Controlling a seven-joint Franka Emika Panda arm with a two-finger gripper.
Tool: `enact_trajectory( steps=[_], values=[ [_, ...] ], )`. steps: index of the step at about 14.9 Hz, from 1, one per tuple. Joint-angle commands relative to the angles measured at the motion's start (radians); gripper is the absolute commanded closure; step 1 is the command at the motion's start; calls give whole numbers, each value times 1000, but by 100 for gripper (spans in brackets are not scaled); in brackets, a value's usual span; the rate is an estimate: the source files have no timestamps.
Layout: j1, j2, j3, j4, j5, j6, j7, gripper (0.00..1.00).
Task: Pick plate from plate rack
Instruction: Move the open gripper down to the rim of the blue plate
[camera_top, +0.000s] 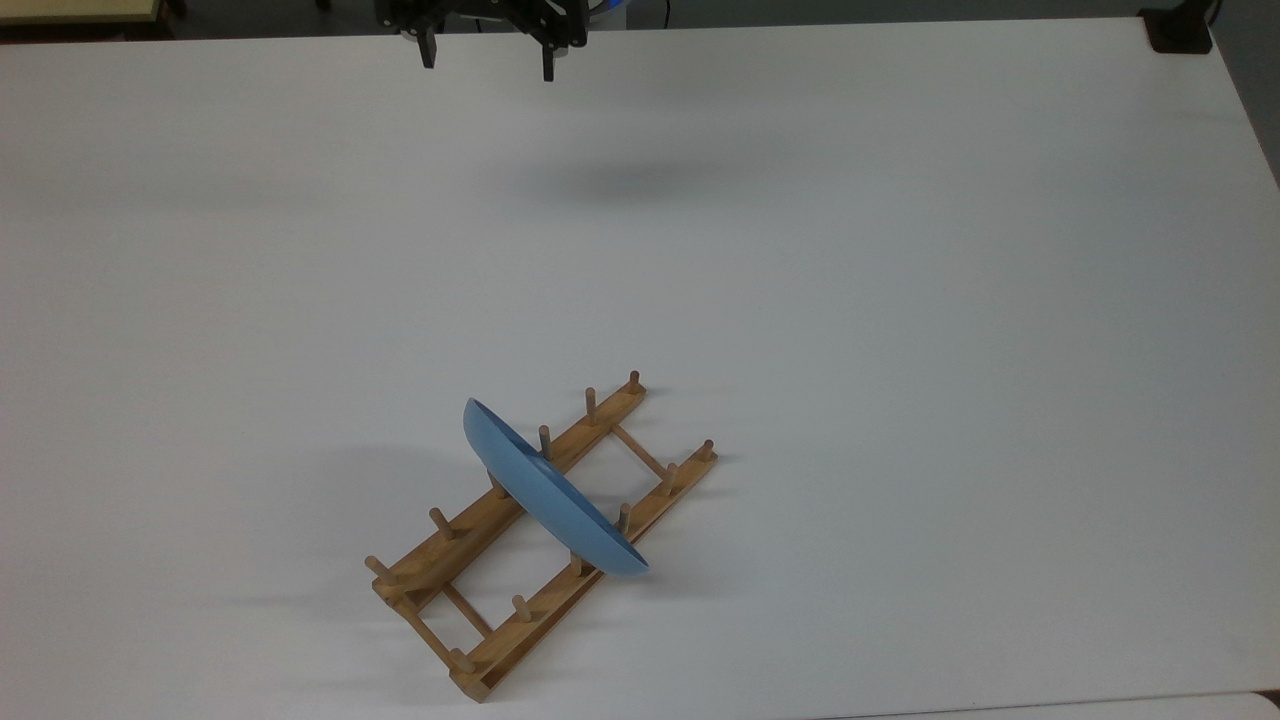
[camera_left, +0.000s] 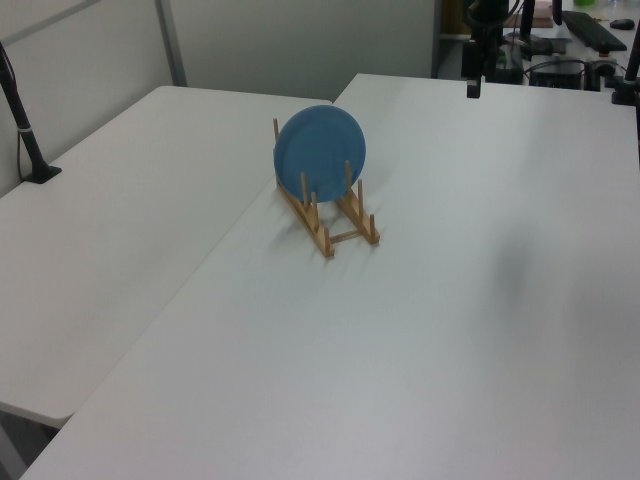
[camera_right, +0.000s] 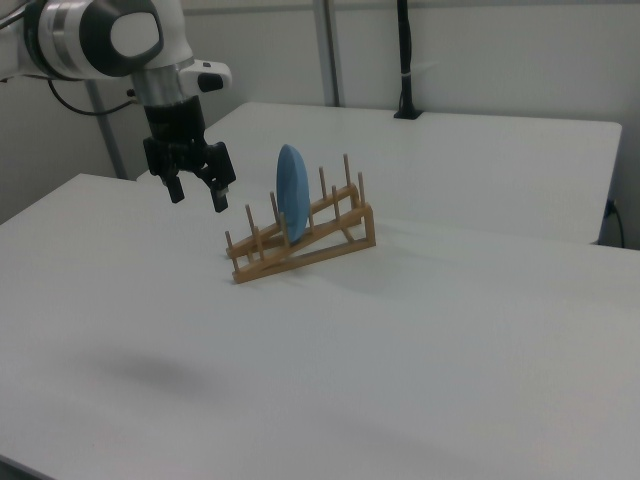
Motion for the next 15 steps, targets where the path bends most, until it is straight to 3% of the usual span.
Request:
enact_trajectory(
  steps=[1,8,15],
  values=[
    [-37,23,-5,1,5,32,-57,0],
    [-36,31,-1,1,5,41,-56,0],
    [-34,111,4,21,4,331,-7,0]
  ],
)
